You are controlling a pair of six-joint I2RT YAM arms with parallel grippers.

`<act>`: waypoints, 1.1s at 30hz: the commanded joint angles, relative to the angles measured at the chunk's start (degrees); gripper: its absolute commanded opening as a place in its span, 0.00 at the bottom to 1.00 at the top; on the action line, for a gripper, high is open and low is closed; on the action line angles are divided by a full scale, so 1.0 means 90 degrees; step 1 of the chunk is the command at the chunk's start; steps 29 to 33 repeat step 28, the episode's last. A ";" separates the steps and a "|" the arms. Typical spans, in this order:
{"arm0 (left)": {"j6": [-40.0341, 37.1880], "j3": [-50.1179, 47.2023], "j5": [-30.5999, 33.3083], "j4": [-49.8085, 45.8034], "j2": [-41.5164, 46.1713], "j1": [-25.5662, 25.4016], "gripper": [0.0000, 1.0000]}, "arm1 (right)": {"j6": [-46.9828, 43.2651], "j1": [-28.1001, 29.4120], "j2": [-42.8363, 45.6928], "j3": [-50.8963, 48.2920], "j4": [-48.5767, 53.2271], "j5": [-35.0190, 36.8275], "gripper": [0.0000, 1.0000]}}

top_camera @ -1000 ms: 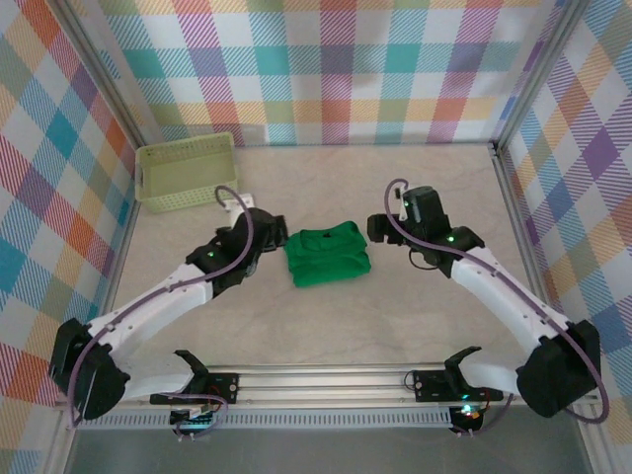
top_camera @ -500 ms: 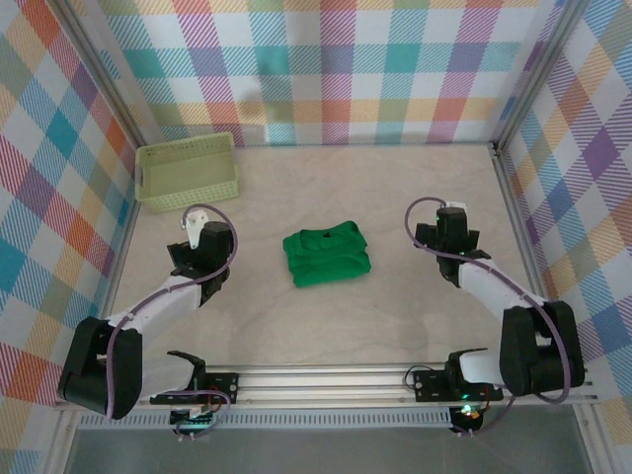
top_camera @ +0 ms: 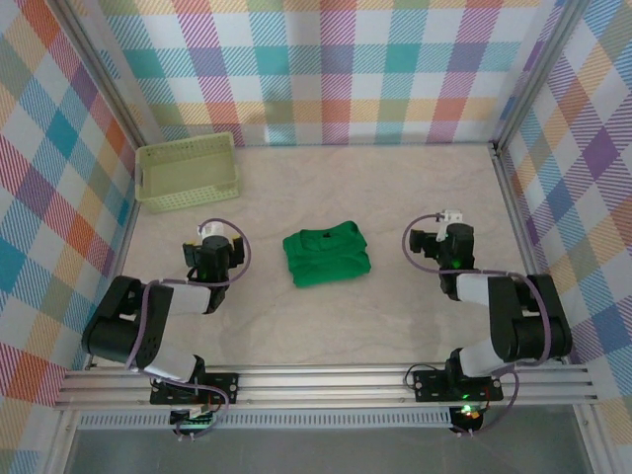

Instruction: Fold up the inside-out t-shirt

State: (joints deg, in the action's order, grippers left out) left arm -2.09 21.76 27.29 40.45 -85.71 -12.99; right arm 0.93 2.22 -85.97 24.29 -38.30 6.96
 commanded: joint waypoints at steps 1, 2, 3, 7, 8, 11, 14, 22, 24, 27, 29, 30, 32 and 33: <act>0.0001 -0.0169 -0.0719 0.1205 -0.0113 0.0385 1.00 | -0.0053 -0.0218 -0.0205 -0.0082 -0.1002 -0.0993 1.00; 0.0085 -0.0283 -0.0784 0.1654 -0.0399 0.0496 1.00 | -0.0032 -0.0232 -0.0250 -0.0127 -0.1170 -0.0984 1.00; 0.0037 -0.0270 -0.0756 0.2035 -0.0605 0.0533 1.00 | -0.0050 -0.0227 -0.0205 -0.0095 -0.1034 -0.0991 1.00; 0.0322 0.0153 -0.1106 0.0734 -0.0379 0.0757 1.00 | -0.0050 -0.0235 -0.0223 -0.0064 -0.1003 -0.0980 1.00; 0.0291 0.0103 -0.1081 0.1001 -0.0456 0.0762 1.00 | -0.0052 -0.0228 -0.0232 -0.0078 -0.1040 -0.0974 1.00; 0.0290 0.0121 -0.1088 0.0898 -0.0417 0.0769 1.00 | -0.0028 -0.0194 -0.0218 -0.0098 -0.1064 -0.0810 1.00; 0.0299 0.0093 -0.1091 0.0917 -0.0403 0.0774 1.00 | -0.0038 -0.0184 -0.0211 -0.0102 -0.1057 -0.0809 1.00; 0.0292 0.0105 -0.1093 0.0906 -0.0416 0.0764 1.00 | -0.0020 -0.0203 -0.0236 -0.0033 -0.0958 -0.0852 1.00; 0.0295 0.0111 -0.1095 0.0907 -0.0411 0.0762 1.00 | -0.0021 -0.0205 -0.0237 -0.0043 -0.0976 -0.0852 1.00; 0.0296 0.0112 -0.1092 0.0906 -0.0408 0.0764 1.00 | -0.0027 -0.0203 -0.0232 -0.0073 -0.1017 -0.0852 1.00; 0.0293 0.0112 -0.1097 0.0906 -0.0417 0.0760 1.00 | -0.0026 -0.0202 -0.0232 -0.0076 -0.1027 -0.0852 1.00; 0.0293 0.0112 -0.1097 0.0906 -0.0417 0.0760 1.00 | -0.0026 -0.0202 -0.0232 -0.0076 -0.1027 -0.0852 1.00; 0.0293 0.0112 -0.1097 0.0906 -0.0417 0.0760 1.00 | -0.0026 -0.0202 -0.0232 -0.0076 -0.1027 -0.0852 1.00; 0.0293 0.0112 -0.1097 0.0906 -0.0417 0.0760 1.00 | -0.0026 -0.0202 -0.0232 -0.0076 -0.1027 -0.0852 1.00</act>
